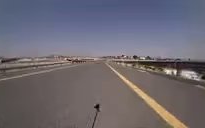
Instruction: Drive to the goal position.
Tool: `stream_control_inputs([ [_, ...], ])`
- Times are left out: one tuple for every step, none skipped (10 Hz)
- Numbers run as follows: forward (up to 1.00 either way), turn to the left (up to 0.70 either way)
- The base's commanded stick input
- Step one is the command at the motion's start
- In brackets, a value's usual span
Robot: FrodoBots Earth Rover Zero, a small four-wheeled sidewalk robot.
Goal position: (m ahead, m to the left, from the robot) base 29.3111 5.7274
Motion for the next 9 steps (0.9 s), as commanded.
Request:
stream_control_inputs([
  [1.00,-0.01],
  [1.00,-0.01],
  [1.00,-0.01],
  [1.00,-0.01],
  [1.00,-0.01],
  [1.00,-0.01],
  [1.00,-0.01],
  [1.00,-0.01],
  [1.00,0.35],
])
